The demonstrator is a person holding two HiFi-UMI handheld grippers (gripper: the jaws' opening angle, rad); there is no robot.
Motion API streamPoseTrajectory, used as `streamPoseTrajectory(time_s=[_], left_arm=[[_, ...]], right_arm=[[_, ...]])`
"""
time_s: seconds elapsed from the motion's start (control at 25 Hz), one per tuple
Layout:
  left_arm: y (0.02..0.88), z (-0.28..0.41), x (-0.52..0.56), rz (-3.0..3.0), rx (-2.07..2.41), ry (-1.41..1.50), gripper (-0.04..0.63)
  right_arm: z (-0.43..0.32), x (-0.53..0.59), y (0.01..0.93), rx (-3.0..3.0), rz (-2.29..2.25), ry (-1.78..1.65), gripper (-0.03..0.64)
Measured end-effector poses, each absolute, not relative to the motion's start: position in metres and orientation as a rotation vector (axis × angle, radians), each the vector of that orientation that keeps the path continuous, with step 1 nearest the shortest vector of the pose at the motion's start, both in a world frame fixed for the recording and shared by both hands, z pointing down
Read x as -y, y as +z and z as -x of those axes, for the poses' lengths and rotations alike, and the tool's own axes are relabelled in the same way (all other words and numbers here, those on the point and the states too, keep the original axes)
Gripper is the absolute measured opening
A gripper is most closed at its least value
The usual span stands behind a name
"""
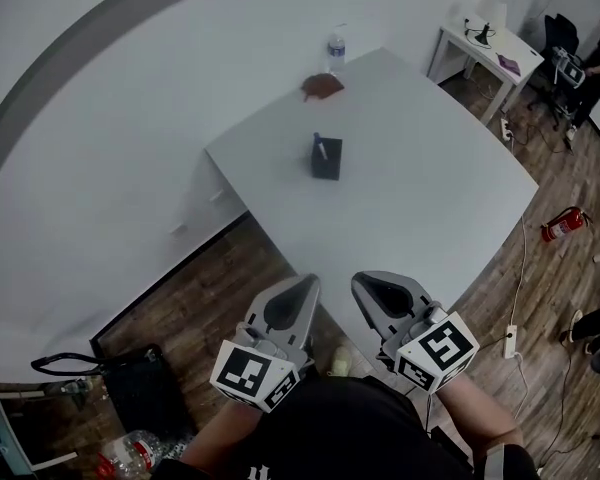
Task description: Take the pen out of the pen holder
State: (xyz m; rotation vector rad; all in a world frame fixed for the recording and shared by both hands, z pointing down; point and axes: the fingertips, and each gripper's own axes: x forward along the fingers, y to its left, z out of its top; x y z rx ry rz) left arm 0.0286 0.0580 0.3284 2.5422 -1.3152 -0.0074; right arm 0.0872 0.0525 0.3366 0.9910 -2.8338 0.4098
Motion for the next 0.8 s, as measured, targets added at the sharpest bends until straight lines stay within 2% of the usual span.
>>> streamPoseTrajectory(time_s=[0.48, 0.68, 0.8], left_arm=[[0.367, 0.010, 0.117, -2.521, 1.263, -0.050, 0.006], [0.394, 0.024, 0.162, -2.475, 1.253, -0.030, 0.006], [0.409, 0.031, 0.175, -2.448, 1.244, -0.016, 0.006]], right_arm=[[-0.055, 0.137, 0.385, 2.715, -1.237, 0.460, 0.020], [-0.044, 0.213, 0.441, 2.597, -1.240, 0.470, 0.074], [-0.036, 0.252, 0.476, 2.530, -1.239, 0.484, 0.081]])
